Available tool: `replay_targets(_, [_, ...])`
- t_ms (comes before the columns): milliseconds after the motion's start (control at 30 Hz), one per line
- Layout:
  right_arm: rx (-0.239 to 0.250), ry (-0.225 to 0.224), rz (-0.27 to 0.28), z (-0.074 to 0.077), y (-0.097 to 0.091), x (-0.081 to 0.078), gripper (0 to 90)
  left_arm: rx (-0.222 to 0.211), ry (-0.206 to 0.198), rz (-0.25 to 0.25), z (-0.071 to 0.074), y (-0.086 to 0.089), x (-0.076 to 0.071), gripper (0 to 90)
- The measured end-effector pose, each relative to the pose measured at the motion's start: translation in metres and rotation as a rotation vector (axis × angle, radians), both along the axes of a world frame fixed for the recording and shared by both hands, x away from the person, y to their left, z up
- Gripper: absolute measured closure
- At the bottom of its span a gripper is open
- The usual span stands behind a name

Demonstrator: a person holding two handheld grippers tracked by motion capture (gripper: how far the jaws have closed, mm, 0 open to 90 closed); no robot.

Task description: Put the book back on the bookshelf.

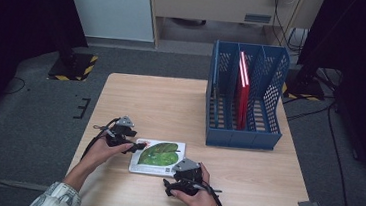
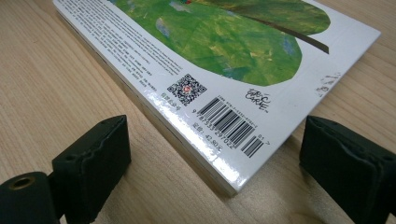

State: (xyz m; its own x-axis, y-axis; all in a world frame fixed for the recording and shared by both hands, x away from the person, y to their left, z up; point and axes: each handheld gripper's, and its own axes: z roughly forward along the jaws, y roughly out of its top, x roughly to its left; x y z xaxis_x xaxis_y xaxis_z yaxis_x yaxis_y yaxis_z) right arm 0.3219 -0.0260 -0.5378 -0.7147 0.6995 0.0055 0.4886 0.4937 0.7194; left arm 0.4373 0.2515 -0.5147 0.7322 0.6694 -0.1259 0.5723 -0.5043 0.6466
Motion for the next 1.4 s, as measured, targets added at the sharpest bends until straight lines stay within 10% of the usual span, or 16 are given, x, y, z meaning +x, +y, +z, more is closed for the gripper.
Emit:
replay_targets(433, [-0.002,0.005,-0.002,-0.001,0.002,0.0,5.8,-0.034,0.071,-0.001,-0.004,-0.005,0.001,28.2])
replay_targets(1400, [-0.013,0.016,-0.022,-0.001,0.008,0.002,1.6,-0.024,0.061,0.054,-0.004,-0.003,-0.007,30.1])
